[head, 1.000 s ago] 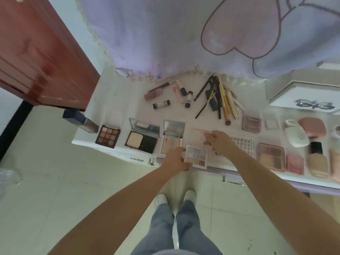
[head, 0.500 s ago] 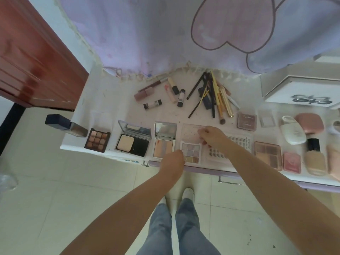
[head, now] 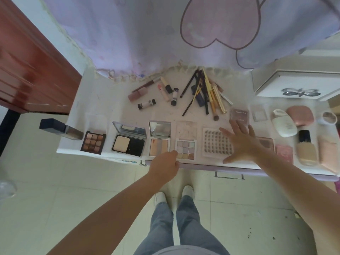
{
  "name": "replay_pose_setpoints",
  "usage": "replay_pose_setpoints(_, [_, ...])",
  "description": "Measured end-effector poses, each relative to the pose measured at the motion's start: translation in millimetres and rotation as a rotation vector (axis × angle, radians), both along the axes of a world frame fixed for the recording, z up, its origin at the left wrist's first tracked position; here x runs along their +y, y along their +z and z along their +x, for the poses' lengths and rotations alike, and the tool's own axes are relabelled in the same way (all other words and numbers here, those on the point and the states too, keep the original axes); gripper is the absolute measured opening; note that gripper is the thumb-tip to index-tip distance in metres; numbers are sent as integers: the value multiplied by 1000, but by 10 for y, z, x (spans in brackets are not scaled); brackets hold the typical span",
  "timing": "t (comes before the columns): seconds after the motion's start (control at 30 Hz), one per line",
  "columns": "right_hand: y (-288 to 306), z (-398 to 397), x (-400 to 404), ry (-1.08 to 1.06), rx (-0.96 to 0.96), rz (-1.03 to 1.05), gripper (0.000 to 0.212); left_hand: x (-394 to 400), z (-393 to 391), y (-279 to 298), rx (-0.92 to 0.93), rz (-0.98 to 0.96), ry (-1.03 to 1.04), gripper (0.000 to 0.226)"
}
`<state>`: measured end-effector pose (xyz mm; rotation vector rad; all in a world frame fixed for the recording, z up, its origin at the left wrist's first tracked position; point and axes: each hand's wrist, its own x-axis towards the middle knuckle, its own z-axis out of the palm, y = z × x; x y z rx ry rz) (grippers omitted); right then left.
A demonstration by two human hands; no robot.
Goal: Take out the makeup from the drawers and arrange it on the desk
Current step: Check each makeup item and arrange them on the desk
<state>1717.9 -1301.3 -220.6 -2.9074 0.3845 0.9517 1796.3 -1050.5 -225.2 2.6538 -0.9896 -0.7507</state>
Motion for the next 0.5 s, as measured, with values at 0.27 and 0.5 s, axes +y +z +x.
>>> replay_pose_setpoints(0.27, [-103,3,30,105,-18,-30,117,-5,137,212,78,5,-43,32])
replay_pose_setpoints(0.5, [558,-77,140,-151,-209,279,110,-272,382,630,522,-302,102,72])
